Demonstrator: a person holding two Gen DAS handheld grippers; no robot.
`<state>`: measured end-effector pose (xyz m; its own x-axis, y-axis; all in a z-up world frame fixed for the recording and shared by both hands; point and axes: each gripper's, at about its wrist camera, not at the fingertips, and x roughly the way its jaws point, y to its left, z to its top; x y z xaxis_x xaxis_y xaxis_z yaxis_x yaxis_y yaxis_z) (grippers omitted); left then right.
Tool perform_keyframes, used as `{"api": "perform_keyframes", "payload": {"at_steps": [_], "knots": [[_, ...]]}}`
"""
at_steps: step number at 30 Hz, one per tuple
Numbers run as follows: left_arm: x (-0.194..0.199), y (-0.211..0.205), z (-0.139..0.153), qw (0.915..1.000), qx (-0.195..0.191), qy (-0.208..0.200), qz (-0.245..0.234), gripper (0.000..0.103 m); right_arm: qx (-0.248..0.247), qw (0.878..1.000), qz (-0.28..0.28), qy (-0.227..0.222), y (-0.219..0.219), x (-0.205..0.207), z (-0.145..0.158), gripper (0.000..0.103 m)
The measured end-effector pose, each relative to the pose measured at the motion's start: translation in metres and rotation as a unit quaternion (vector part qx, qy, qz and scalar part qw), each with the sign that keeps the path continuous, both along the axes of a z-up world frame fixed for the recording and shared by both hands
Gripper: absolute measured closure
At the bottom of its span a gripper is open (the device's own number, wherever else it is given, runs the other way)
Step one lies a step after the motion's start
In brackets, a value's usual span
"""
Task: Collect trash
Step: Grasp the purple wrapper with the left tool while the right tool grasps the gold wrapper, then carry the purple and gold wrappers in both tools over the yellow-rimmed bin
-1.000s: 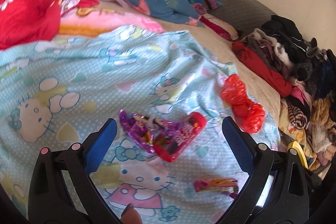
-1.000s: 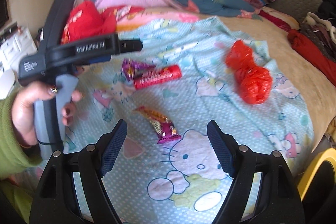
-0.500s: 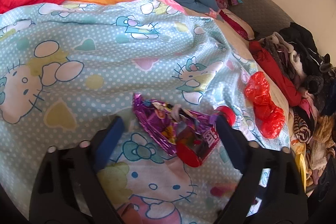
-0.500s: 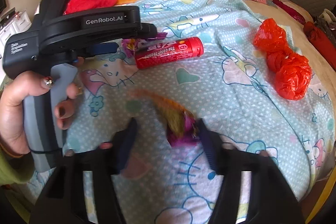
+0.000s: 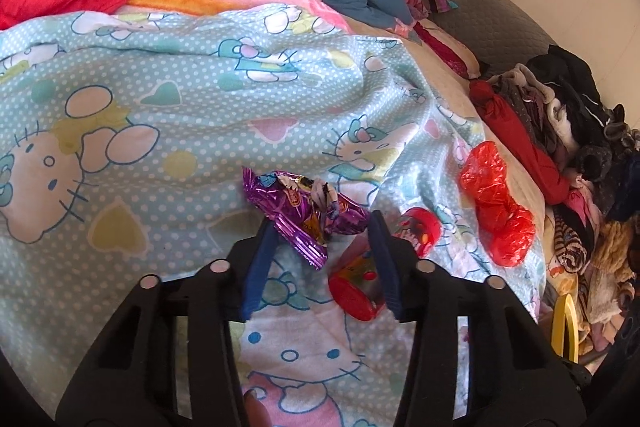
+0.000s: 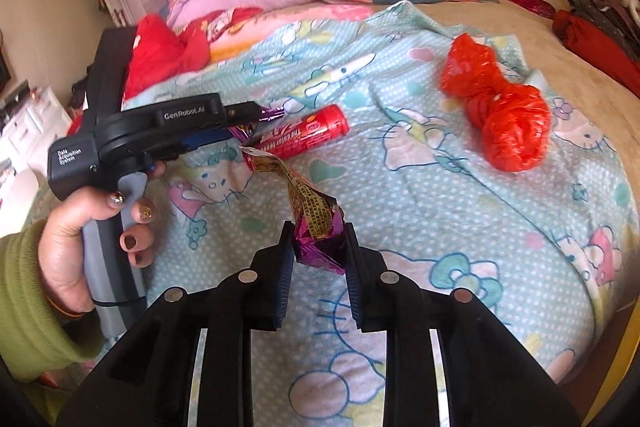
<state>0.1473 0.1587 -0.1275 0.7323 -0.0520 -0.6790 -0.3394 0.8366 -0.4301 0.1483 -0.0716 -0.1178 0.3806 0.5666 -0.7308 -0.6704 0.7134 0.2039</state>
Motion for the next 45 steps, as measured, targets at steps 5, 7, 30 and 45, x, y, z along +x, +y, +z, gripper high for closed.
{"api": "perform_keyframes", "payload": {"at_steps": [5,7,30,45], "knots": [[-0.004,-0.005,0.014,0.9998,0.01,-0.014,-0.007,0.071,0.019,1.0,-0.017,0.003,-0.016,-0.001,0.007,0.08],[-0.005,-0.009,0.02,0.9997,0.013,-0.019,-0.011,0.071,0.023,1.0,-0.022,0.0,-0.02,-0.001,0.011,0.08],[-0.008,-0.098,0.077,0.9898,0.056,-0.079,-0.104,0.071,0.087,0.991,-0.099,-0.028,-0.093,0.002,0.055,0.08],[-0.01,-0.172,0.088,0.9743,0.071,-0.095,-0.191,0.074,0.113,0.973,-0.199,-0.026,-0.179,0.002,0.072,0.08]]}}
